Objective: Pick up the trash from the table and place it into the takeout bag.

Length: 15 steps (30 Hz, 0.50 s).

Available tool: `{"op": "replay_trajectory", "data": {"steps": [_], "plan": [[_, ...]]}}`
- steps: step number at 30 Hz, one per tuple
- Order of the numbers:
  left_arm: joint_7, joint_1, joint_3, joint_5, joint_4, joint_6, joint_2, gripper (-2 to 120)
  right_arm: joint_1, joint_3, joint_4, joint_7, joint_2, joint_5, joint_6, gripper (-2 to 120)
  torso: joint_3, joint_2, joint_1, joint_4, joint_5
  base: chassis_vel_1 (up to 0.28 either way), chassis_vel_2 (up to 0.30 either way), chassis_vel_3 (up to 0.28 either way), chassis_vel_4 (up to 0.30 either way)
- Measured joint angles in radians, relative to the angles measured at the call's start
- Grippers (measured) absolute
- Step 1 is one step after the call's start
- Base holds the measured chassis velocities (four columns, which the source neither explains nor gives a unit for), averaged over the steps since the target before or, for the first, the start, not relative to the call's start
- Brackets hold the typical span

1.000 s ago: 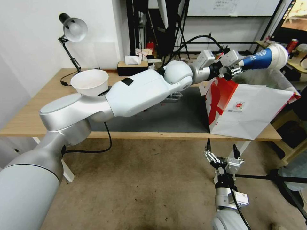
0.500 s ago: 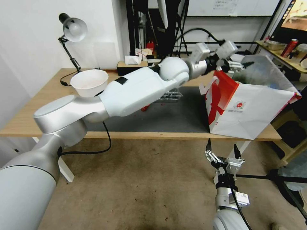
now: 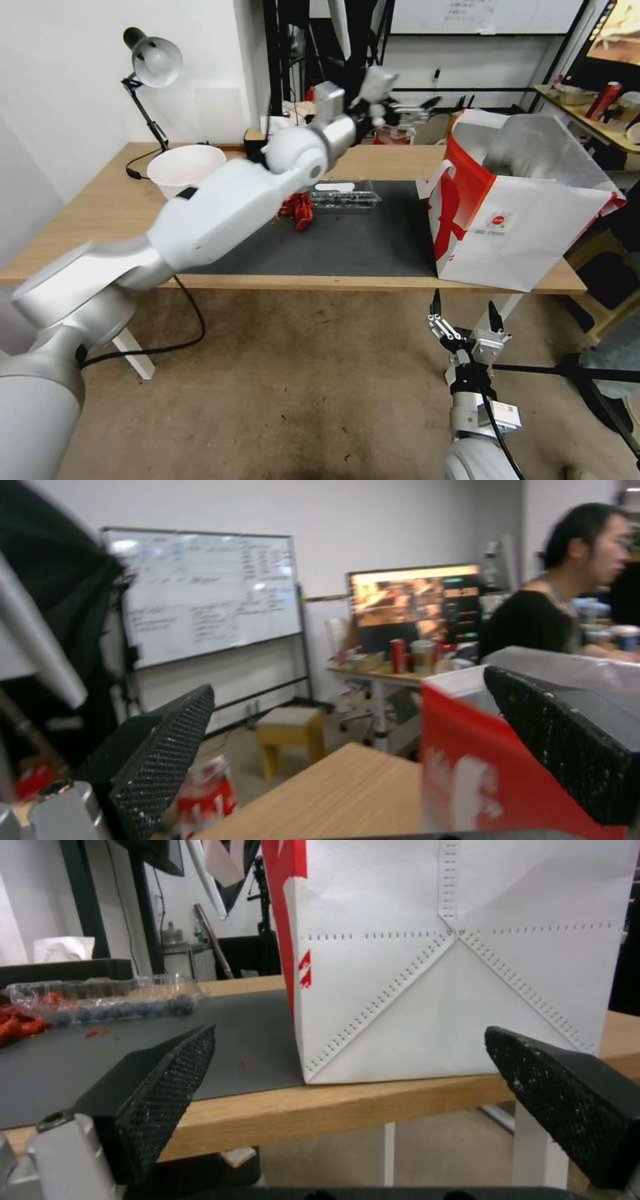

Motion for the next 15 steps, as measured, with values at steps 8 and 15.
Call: {"op": "replay_trajectory", "data": {"steps": [8,15], "plan": [[-0.062,0.128,-0.091,-0.025,-0.094,0.02,0.123,100,0.0,0.0,0.003,0.001,-0.004,0.0,-0.003,100,0.0,0.0,0.0,-0.0001,-0.0001,0.0,0.0,0.0,0.0],[-0.071,0.274,-0.241,-0.022,-0.17,0.031,0.215,100,0.0,-0.005,0.003,0.0,-0.008,0.0,-0.006,100,0.0,0.0,0.0,0.0,0.0,0.0,0.0,0.0,0.0]]}}
